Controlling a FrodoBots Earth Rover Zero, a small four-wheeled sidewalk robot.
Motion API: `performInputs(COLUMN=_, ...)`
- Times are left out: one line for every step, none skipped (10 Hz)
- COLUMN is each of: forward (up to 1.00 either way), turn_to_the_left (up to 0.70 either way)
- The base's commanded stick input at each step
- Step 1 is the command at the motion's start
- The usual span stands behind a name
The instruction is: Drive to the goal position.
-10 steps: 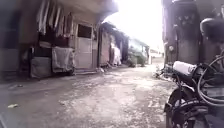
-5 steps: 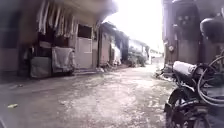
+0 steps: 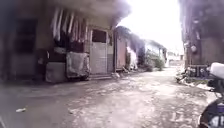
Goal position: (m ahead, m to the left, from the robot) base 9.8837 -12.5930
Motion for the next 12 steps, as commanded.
performInputs(forward=0.70, turn_to_the_left=0.00)
performInputs(forward=0.70, turn_to_the_left=0.00)
performInputs(forward=0.70, turn_to_the_left=0.00)
performInputs(forward=0.70, turn_to_the_left=-0.09)
performInputs(forward=0.70, turn_to_the_left=-0.27)
performInputs(forward=0.70, turn_to_the_left=-0.27)
performInputs(forward=0.70, turn_to_the_left=-0.27)
performInputs(forward=0.70, turn_to_the_left=-0.27)
performInputs(forward=0.70, turn_to_the_left=-0.27)
performInputs(forward=0.70, turn_to_the_left=-0.27)
performInputs(forward=0.70, turn_to_the_left=-0.27)
performInputs(forward=0.70, turn_to_the_left=-0.27)
